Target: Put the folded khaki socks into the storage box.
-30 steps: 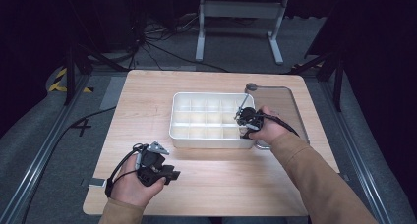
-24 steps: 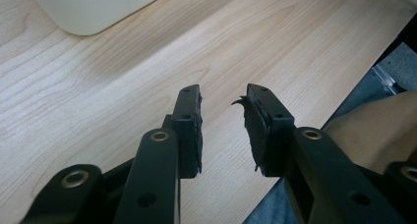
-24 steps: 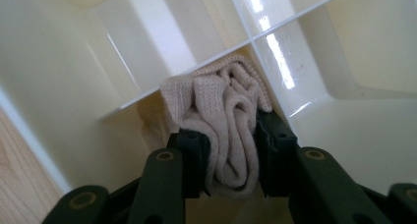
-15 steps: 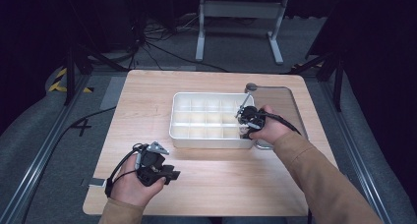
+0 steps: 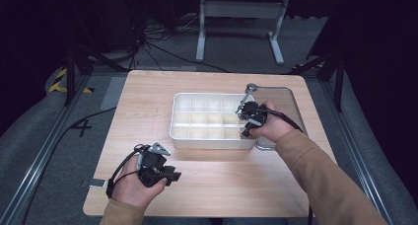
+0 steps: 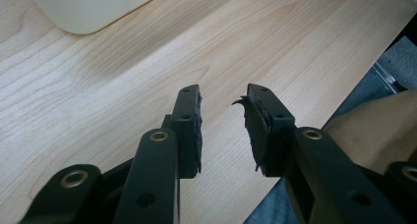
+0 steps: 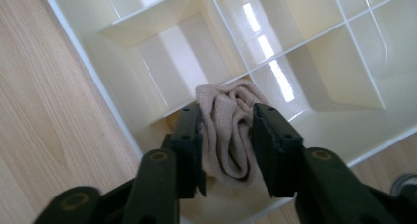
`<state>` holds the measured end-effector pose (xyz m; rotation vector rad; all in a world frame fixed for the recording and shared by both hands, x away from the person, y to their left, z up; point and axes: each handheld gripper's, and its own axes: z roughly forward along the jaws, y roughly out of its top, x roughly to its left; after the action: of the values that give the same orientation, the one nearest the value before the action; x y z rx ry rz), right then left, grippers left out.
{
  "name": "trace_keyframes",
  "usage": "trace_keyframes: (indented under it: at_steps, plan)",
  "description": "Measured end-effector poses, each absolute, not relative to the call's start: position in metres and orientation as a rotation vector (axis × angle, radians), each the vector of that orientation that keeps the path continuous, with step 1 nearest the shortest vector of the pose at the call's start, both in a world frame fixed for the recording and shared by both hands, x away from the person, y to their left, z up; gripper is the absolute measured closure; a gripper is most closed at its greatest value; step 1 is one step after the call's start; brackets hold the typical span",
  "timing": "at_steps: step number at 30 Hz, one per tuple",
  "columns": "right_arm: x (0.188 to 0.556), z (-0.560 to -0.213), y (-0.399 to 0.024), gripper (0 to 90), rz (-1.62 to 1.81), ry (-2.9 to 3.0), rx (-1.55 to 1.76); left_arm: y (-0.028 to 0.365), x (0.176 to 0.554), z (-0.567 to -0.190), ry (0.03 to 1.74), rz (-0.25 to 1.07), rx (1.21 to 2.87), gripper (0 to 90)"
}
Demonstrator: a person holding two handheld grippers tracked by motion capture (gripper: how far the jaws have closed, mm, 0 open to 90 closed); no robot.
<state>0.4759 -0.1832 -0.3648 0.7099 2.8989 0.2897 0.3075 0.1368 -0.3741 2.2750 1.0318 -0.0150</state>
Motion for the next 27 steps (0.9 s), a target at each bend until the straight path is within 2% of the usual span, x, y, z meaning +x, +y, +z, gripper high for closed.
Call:
trace_keyframes:
  at_steps: [1,2,7,13,27]
  plan:
    - [0.476,-0.365,-0.183,69.7,0.290,2.899,0.710,0.137,0.308,-0.374,1.032,-0.015,2.275,67.2]
    - [0.476,-0.364,-0.182,78.0,0.282,2.901,0.706,0.137,0.308,-0.374,1.032,-0.011,2.275,66.9]
    - [0.479,-0.370,-0.182,81.9,0.231,2.916,0.712,0.136,0.307,-0.374,1.031,-0.016,2.274,66.8]
    - [0.480,-0.391,-0.179,82.1,0.129,2.951,0.707,0.136,0.307,-0.374,1.028,-0.011,2.276,66.9]
    - [0.482,-0.392,-0.188,76.8,0.241,2.967,0.792,0.136,0.308,-0.374,1.033,-0.018,2.274,66.4]
